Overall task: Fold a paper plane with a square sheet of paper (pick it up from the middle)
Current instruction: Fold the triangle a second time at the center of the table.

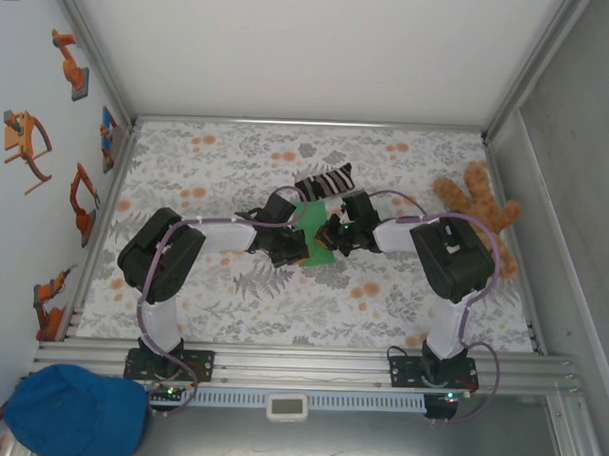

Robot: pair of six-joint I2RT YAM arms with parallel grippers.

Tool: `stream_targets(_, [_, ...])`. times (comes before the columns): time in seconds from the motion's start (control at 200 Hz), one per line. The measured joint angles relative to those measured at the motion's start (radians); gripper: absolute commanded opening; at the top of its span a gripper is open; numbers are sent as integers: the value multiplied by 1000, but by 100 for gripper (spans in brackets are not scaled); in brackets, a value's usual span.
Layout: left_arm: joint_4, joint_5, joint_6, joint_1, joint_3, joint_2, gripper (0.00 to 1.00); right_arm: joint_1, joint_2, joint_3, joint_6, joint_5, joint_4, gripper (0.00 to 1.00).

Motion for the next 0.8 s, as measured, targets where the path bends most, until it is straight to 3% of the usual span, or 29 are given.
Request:
stream_targets(0.335, [38,2,-3,16,-17,0,0,0,-1,1,-16,0,-3,0])
stream_targets(0.616, [46,22,-3,20,-28,0,0,-6,-78,37,-187,10,-135,0])
stream_targets(0.801, [47,23,-3,20,-28,0,0,7,-109,70,-240,-12,-132,0])
